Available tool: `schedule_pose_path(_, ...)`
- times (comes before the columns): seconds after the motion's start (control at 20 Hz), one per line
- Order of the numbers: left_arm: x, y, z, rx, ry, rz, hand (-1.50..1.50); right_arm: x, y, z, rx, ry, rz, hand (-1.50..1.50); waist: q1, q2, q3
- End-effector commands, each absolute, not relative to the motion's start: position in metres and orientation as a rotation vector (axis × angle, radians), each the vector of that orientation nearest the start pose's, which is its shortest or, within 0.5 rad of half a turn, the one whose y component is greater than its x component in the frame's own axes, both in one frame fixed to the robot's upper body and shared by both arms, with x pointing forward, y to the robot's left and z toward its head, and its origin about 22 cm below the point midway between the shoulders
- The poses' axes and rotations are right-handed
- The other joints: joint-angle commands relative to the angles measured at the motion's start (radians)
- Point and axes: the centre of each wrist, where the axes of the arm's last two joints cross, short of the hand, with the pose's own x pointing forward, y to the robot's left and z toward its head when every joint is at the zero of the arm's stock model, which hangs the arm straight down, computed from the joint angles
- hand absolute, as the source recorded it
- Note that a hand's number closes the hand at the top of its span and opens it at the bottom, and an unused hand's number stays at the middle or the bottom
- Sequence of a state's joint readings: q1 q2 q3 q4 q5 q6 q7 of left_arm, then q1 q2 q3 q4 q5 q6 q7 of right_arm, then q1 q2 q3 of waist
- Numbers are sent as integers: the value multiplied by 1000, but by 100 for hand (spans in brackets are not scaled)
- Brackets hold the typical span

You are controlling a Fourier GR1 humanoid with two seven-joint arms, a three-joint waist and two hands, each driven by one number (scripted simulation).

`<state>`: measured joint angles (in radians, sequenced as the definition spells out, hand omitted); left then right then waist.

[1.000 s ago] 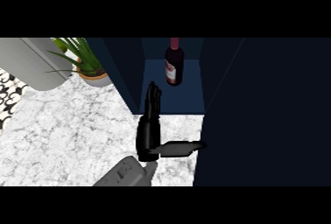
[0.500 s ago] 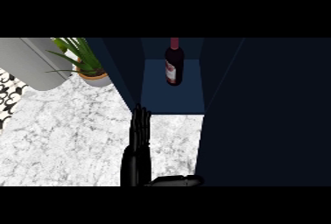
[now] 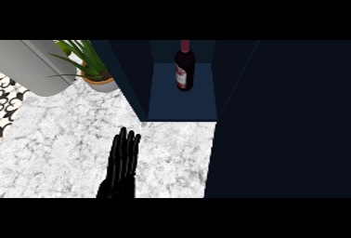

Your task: Pick up the wine, place it into the cabinet and close the cabinet

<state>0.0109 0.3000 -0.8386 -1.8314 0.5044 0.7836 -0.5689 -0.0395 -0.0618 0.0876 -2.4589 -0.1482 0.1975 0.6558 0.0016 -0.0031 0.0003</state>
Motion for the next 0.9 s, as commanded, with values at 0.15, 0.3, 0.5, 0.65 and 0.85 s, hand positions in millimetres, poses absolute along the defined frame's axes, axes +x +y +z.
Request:
schedule_pose_path(0.15, 113, 157, 56, -286, -1898, 125, -150, 131, -214, 199, 323, -1833, 449, 150, 4, -2, 0)
schedule_pose_path(0.3, 133, 173, 45, -269, -1923, 128, -150, 124, -204, 194, 371, -1815, 453, 150, -2, 0, -1)
schedule_pose_path(0.5, 127, 195, 49, -243, -1927, 126, -150, 115, -201, 202, 507, -1685, 456, 150, 2, -1, -1)
schedule_pose_path(0.65, 121, 207, 65, -235, -1937, 148, -150, 116, -190, 194, 554, -1651, 461, 150, 5, -2, -1)
schedule_pose_path(0.85, 134, 233, 69, -210, -1964, 183, -150, 108, -180, 189, 624, -1605, 474, 150, -1, -2, -1)
